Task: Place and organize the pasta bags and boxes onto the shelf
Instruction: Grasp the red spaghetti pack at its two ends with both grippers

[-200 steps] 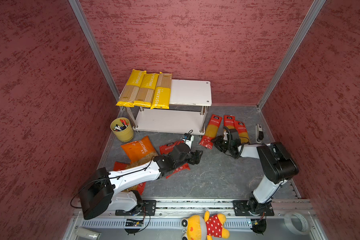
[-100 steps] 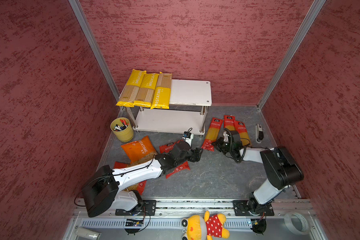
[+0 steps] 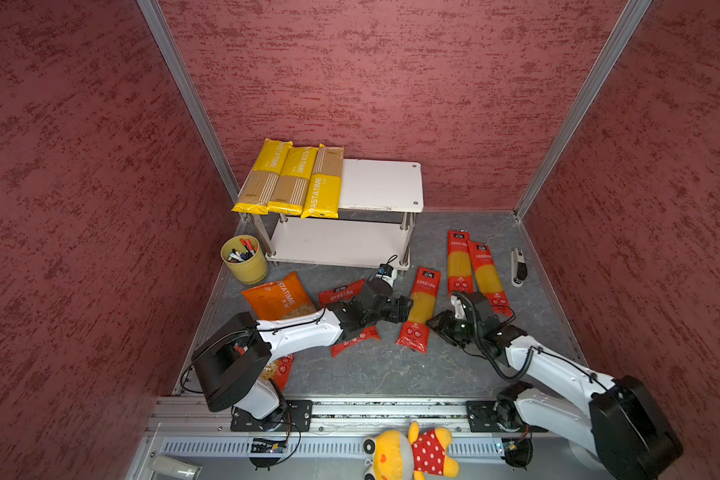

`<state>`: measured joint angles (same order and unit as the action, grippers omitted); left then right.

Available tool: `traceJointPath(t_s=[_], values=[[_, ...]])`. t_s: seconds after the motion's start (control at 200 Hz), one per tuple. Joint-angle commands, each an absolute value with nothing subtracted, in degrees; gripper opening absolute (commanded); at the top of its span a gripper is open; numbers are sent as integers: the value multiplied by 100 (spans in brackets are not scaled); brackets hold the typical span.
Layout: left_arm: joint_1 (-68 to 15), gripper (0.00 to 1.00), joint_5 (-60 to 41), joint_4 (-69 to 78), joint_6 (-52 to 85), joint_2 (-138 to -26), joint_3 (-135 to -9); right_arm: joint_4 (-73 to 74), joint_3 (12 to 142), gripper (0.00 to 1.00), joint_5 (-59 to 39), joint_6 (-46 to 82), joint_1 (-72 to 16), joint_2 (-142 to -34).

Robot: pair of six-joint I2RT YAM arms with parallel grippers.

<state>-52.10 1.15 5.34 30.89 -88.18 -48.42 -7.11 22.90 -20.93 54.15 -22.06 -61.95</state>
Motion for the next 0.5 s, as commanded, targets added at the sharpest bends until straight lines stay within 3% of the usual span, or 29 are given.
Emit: traceJointPath(t_s=[0.0, 0.175, 0.496], values=[[-5129, 71, -546, 535, 3115, -9097, -5077, -206, 2341, 41, -2549, 5070, -1472, -6553], [-4895, 62, -1427, 805, 3868, -9780, -5147, 946, 2709, 48, -2761, 4490, -1046, -7834], [-4904, 61, -1347, 840, 4090, -10723, -5518, 2317, 2947, 49, -2948, 4696, -979, -9555]])
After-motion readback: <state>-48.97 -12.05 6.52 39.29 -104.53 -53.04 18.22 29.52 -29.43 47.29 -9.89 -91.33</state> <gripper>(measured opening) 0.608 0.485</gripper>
